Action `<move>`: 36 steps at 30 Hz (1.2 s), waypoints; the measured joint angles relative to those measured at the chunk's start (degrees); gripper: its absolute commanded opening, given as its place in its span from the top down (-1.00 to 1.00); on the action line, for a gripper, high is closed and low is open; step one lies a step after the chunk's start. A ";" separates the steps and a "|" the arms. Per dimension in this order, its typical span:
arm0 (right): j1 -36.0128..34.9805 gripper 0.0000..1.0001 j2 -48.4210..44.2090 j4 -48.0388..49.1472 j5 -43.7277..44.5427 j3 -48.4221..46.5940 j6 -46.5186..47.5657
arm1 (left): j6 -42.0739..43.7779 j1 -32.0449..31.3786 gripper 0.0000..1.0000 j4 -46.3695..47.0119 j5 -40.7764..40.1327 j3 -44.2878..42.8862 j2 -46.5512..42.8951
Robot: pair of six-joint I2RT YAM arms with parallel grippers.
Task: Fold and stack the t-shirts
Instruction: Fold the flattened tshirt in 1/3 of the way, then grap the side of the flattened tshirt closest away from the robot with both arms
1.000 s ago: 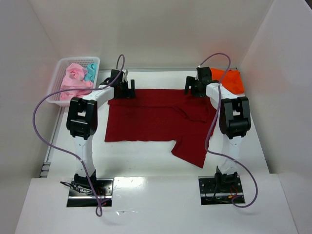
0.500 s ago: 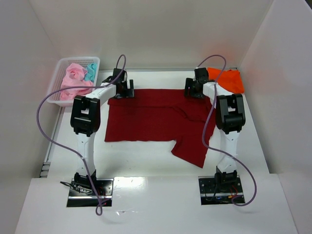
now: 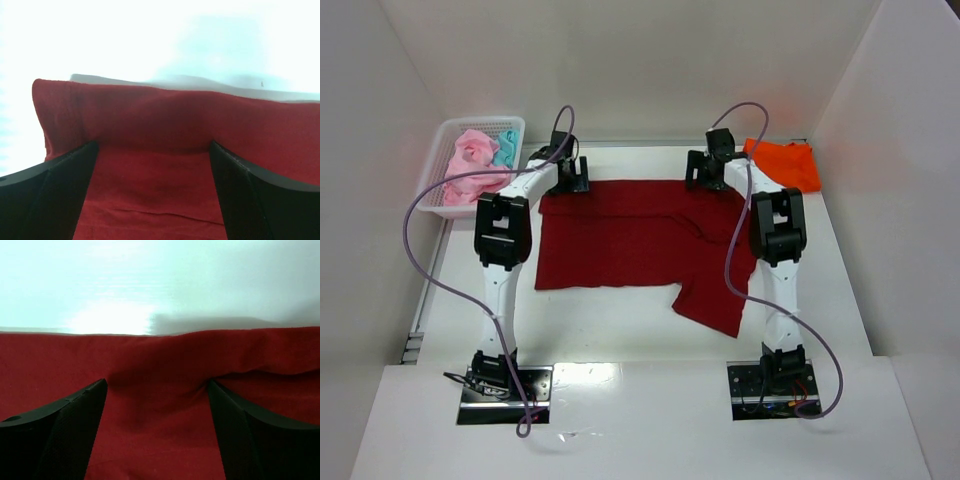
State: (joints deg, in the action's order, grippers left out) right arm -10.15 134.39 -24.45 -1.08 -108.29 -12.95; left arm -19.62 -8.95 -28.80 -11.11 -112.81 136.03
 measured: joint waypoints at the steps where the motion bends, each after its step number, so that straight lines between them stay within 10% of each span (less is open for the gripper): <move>1: 0.00 -0.75 0.28 -0.39 0.02 -0.63 -0.02 | 0.00 0.07 -0.99 -0.17 -0.07 -0.46 0.33; 25: -0.39 -0.88 10.14 -6.84 -1.64 -18.99 -0.87 | 0.59 2.27 -0.99 -14.16 0.50 -33.64 17.31; 30: -0.39 -1.00 7.02 -7.26 -2.34 -17.88 -0.90 | 1.99 1.88 -0.99 -15.89 0.96 -32.61 14.86; 36: -0.50 -1.00 -12.52 -3.96 -1.29 -4.42 -0.87 | 5.40 -2.14 -0.99 -11.30 5.29 -12.07 -8.57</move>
State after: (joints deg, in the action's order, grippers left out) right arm -10.66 121.86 -28.40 -2.37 -112.71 -13.82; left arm -14.22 -11.09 -40.10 -5.82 -124.88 127.46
